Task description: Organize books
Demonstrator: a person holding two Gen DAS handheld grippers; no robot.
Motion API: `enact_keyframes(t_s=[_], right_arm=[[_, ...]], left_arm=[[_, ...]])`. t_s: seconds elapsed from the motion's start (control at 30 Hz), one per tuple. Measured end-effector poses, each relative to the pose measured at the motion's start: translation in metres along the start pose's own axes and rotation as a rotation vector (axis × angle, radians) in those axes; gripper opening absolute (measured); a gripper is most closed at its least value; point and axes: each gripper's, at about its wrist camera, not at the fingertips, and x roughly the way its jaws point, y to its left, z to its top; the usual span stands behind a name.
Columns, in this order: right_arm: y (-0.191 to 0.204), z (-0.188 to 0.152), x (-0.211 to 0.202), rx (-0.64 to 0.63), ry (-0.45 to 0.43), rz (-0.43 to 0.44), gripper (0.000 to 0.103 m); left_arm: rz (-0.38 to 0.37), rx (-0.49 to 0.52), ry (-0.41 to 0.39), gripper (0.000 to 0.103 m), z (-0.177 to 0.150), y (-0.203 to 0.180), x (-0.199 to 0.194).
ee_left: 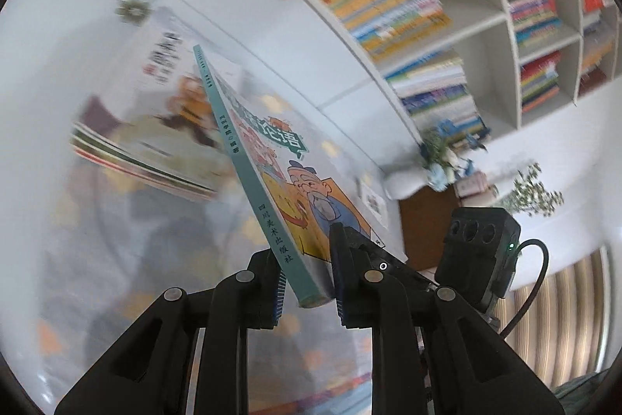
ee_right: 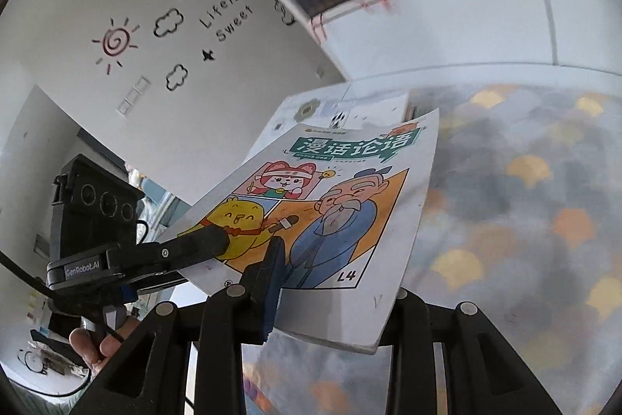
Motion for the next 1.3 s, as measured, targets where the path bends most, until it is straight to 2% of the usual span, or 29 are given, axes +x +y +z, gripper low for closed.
enact_keyframes(t_s=[0.17, 0.37, 0.57, 0.73, 0.97, 1.03, 1.1, 1.17, 1.3], right_arm=[[0.014, 0.015, 0.054, 0.003, 0.042, -0.066, 0.032], [0.016, 0.035, 0.088, 0.01, 0.049, -0.131, 0.033], [0.01, 0.054, 0.12, 0.038, 0.074, -0.154, 0.033], [0.002, 0.061, 0.144, 0.052, 0.118, -0.169, 0.033], [-0.008, 0.058, 0.162, 0.075, 0.161, -0.191, 0.034], [-0.006, 0.06, 0.164, 0.068, 0.161, -0.199, 0.034], [-0.005, 0.061, 0.166, 0.067, 0.161, -0.197, 0.034], [-0.004, 0.06, 0.167, 0.073, 0.159, -0.197, 0.035], [-0.003, 0.059, 0.165, 0.089, 0.159, -0.193, 0.042]], left_arm=[[-0.007, -0.05, 0.013, 0.017, 0.025, 0.048, 0.004], [-0.044, -0.088, 0.021, 0.015, 0.054, 0.081, 0.016], [-0.043, -0.102, 0.032, 0.015, 0.081, 0.106, 0.024], [0.01, -0.098, 0.03, 0.015, 0.091, 0.125, 0.026], [0.058, -0.154, 0.005, 0.015, 0.091, 0.157, 0.016], [0.055, -0.162, -0.007, 0.015, 0.09, 0.16, 0.01], [0.122, -0.148, -0.022, 0.015, 0.09, 0.159, 0.002], [0.151, -0.134, -0.034, 0.018, 0.088, 0.158, -0.006], [0.179, -0.129, -0.062, 0.018, 0.083, 0.153, -0.022]])
